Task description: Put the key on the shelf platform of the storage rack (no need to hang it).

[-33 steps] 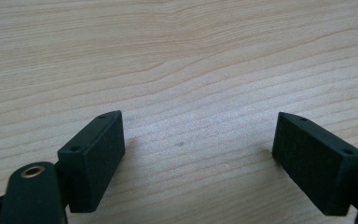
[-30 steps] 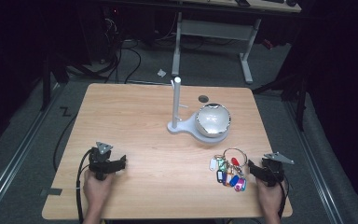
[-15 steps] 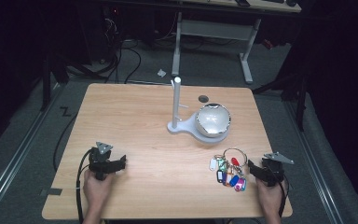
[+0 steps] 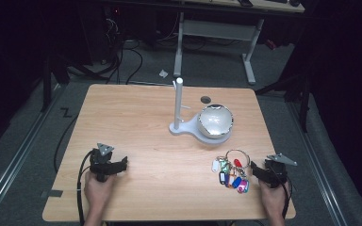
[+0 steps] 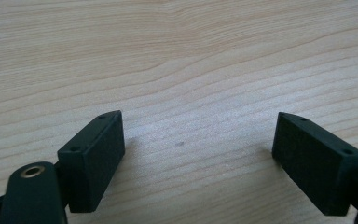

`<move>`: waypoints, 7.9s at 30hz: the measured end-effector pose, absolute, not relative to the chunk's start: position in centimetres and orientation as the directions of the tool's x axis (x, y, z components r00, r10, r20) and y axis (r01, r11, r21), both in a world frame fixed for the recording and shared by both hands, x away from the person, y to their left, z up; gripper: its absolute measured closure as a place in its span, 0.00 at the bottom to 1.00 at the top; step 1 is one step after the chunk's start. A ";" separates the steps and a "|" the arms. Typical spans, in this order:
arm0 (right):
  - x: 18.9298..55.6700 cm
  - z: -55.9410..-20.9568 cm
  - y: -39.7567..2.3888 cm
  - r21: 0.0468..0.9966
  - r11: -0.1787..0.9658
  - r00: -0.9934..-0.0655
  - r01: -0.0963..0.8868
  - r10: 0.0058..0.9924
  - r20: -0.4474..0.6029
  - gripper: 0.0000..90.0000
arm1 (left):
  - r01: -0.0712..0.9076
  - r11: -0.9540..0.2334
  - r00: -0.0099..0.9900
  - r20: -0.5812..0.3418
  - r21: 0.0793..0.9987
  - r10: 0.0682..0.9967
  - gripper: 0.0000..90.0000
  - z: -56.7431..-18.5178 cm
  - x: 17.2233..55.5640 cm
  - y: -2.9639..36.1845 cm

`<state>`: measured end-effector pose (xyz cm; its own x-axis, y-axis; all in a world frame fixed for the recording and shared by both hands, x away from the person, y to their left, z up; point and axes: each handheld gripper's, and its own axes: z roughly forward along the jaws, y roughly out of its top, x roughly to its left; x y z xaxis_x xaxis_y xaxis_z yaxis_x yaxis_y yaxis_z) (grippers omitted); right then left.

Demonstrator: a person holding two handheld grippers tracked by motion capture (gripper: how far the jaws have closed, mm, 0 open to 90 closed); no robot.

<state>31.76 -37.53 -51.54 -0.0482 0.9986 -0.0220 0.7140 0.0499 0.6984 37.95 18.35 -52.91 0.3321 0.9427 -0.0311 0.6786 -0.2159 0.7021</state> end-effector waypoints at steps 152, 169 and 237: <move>33.4 -37.4 -32.2 0.846 0.229 -0.469 0.482 0.883 0.028 0.83 | 0.679 -0.217 0.334 -0.031 0.701 0.942 0.19 -52.9 38.0 18.4; 35.2 -32.7 -31.7 0.877 0.260 -0.511 0.403 0.859 -0.019 0.98 | 0.679 -0.217 0.334 -0.032 0.701 0.942 0.19 -52.9 38.0 18.4; 47.4 -29.6 -26.8 0.833 0.289 -0.455 0.472 0.889 -0.051 0.98 | 0.679 -0.217 0.335 -0.033 0.701 0.942 0.19 -52.9 38.0 18.4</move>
